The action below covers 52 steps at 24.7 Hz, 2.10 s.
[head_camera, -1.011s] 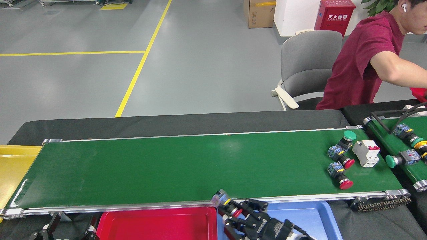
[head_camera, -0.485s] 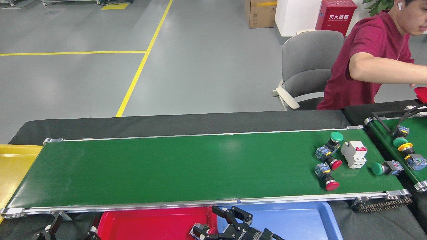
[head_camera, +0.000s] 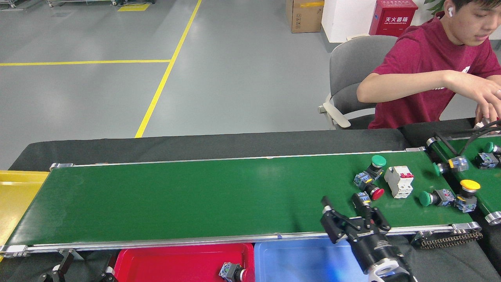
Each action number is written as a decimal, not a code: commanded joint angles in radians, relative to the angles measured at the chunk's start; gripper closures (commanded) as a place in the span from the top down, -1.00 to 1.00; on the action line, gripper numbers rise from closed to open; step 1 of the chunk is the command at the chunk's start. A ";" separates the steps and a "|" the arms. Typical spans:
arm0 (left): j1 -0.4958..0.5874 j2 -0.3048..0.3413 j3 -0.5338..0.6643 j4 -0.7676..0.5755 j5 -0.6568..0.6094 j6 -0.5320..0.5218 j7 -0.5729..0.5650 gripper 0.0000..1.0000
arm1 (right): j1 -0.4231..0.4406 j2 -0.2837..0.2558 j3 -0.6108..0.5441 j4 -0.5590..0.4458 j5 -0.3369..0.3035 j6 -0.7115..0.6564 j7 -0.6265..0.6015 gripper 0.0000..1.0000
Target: Pick switch part from conveyor to tray
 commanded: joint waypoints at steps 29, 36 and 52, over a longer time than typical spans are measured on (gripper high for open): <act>-0.014 0.007 0.002 0.006 -0.003 0.002 0.004 1.00 | -0.196 0.027 0.254 0.251 0.110 0.157 0.044 0.70; -0.014 0.005 0.002 0.008 -0.001 0.002 0.004 1.00 | -0.248 0.035 0.324 0.297 0.107 0.154 0.097 -0.40; -0.014 0.002 0.001 0.006 0.000 0.001 0.004 1.00 | -0.051 0.036 0.335 -0.029 0.042 -0.373 0.173 -0.78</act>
